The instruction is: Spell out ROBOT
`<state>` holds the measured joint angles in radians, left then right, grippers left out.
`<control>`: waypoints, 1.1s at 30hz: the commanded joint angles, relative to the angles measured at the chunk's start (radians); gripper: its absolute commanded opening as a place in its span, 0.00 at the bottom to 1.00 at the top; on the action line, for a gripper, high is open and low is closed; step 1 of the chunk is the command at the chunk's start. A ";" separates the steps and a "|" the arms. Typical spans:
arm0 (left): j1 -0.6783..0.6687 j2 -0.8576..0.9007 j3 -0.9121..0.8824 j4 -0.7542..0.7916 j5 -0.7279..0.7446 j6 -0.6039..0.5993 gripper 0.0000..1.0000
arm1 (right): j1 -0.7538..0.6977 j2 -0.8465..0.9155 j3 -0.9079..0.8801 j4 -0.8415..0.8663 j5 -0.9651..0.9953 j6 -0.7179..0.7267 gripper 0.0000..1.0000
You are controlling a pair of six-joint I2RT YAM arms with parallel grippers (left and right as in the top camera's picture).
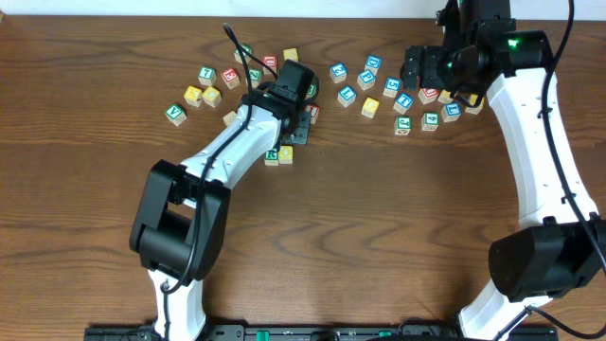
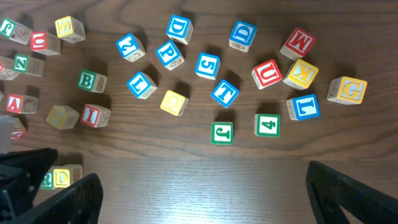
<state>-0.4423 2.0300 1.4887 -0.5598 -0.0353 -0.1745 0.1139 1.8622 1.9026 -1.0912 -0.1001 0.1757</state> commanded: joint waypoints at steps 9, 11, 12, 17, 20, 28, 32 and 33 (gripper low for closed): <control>0.000 0.058 -0.013 -0.010 0.006 0.017 0.08 | 0.008 0.002 0.018 -0.001 0.005 0.010 0.99; -0.002 0.058 -0.013 -0.014 0.006 0.017 0.07 | 0.008 0.002 0.018 -0.002 0.005 0.010 0.99; -0.002 0.058 -0.013 -0.019 0.006 0.017 0.07 | 0.008 0.002 0.018 -0.002 0.005 0.010 0.99; -0.002 0.058 -0.013 -0.034 0.006 0.017 0.07 | 0.008 0.002 0.018 -0.001 0.005 0.010 0.99; -0.002 0.058 -0.013 -0.035 0.006 0.017 0.07 | 0.008 0.002 0.018 -0.002 0.005 0.010 0.99; -0.002 0.058 -0.013 -0.060 0.005 0.017 0.08 | 0.008 0.002 0.018 -0.002 0.005 0.010 0.99; -0.002 0.058 -0.013 -0.065 0.005 0.017 0.07 | 0.008 0.002 0.018 -0.002 0.005 0.010 0.99; -0.002 0.058 -0.013 -0.065 0.005 0.017 0.07 | 0.008 0.002 0.018 -0.002 0.005 0.010 0.99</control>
<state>-0.4423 2.0727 1.4872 -0.6212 -0.0315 -0.1745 0.1139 1.8622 1.9026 -1.0916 -0.0998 0.1757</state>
